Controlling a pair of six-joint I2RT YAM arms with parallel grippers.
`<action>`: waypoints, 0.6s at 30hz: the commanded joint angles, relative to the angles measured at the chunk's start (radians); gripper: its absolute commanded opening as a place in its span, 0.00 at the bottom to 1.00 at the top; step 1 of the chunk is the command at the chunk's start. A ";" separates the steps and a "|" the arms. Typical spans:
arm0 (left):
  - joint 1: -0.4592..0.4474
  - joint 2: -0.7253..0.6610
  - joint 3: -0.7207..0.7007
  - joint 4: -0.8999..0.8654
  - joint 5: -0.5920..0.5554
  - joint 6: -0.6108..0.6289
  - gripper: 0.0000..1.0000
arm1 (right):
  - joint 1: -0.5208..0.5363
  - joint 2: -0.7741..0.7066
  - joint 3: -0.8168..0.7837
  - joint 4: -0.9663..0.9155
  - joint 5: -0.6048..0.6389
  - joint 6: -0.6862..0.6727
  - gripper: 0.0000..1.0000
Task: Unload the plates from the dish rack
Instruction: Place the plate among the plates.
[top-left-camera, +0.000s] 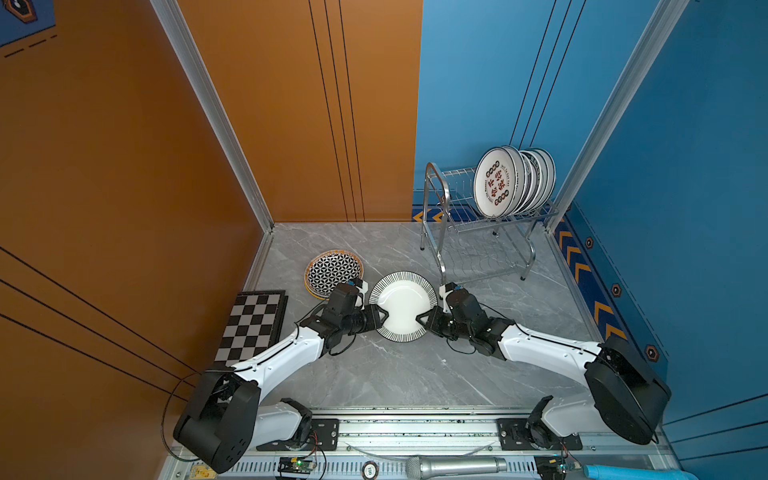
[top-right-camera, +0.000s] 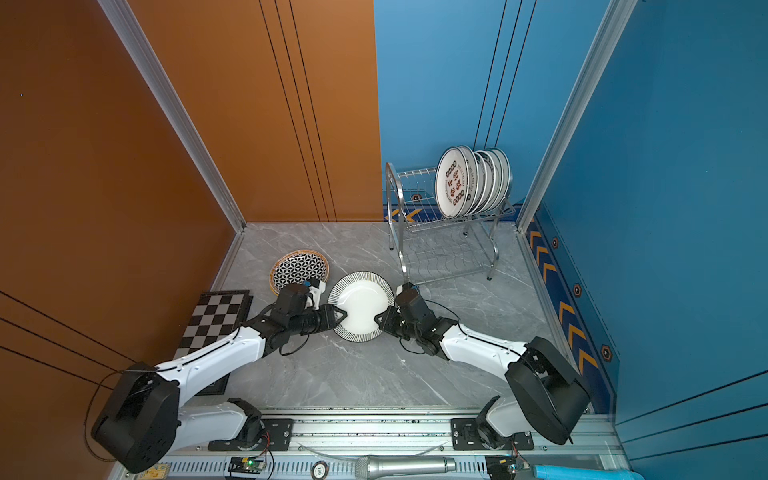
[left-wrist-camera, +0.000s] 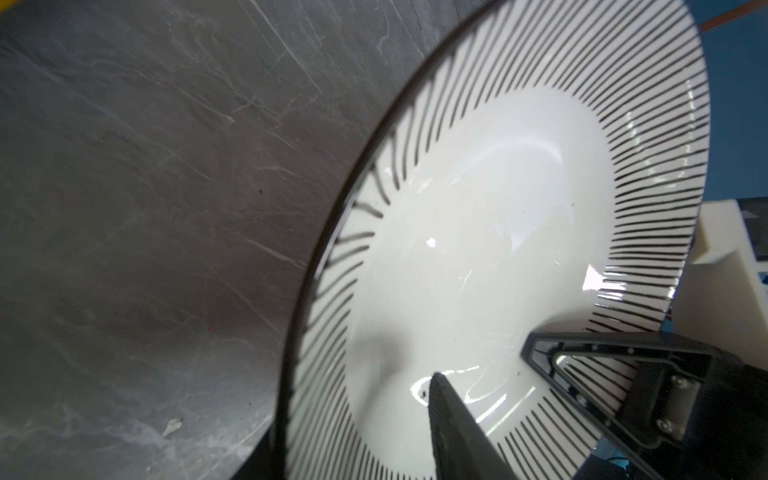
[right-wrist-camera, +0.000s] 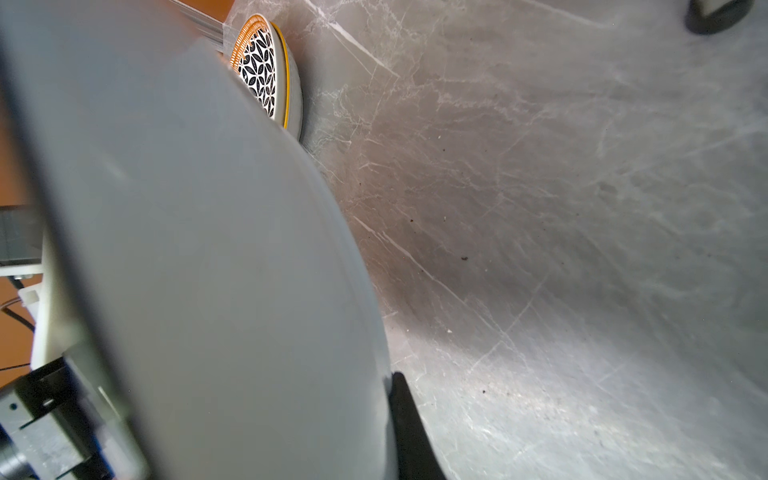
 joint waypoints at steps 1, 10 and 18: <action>0.005 0.009 -0.014 0.014 0.035 -0.001 0.36 | 0.004 -0.010 0.055 0.150 -0.029 0.010 0.00; 0.015 0.011 -0.015 0.008 0.048 0.005 0.18 | 0.002 0.007 0.059 0.150 -0.030 0.010 0.10; 0.019 0.020 -0.002 -0.019 0.041 0.014 0.05 | -0.005 0.017 0.060 0.153 -0.036 0.008 0.26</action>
